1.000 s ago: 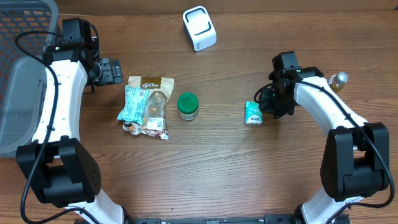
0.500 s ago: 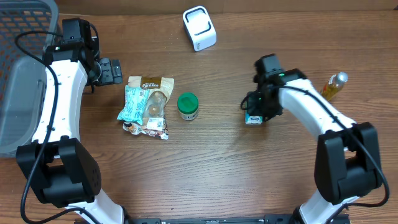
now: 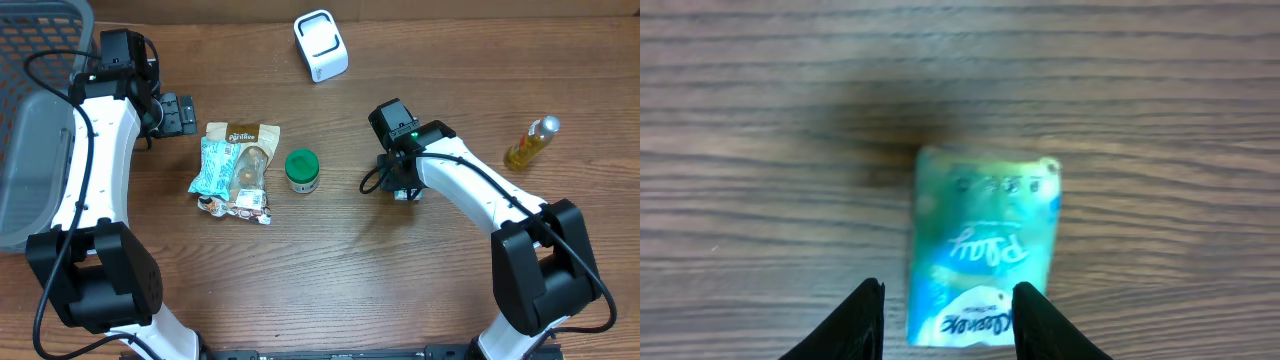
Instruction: Scan the item barcode
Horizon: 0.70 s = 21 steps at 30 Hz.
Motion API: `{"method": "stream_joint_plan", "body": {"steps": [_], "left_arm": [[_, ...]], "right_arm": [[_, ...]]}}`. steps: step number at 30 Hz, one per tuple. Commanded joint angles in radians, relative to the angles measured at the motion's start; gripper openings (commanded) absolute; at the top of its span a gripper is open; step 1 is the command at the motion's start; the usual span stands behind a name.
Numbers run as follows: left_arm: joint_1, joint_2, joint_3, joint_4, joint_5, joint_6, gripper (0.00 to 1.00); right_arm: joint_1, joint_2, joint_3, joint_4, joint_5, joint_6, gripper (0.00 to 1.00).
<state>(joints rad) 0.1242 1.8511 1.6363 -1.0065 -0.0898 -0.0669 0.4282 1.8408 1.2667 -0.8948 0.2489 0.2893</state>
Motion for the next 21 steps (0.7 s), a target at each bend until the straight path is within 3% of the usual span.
{"method": "stream_joint_plan", "body": {"steps": [1, 21], "left_arm": [[-0.007, -0.019, 0.018, 0.001, 0.005, 0.019, 1.00], [-0.006, -0.019, 0.018, 0.001, 0.005, 0.019, 1.00]], "right_arm": [[0.005, 0.001, -0.005, 0.017, 0.046, 0.022, 0.38], [0.011, 0.023, -0.005, 0.026, 0.042, 0.030, 0.38]]}}
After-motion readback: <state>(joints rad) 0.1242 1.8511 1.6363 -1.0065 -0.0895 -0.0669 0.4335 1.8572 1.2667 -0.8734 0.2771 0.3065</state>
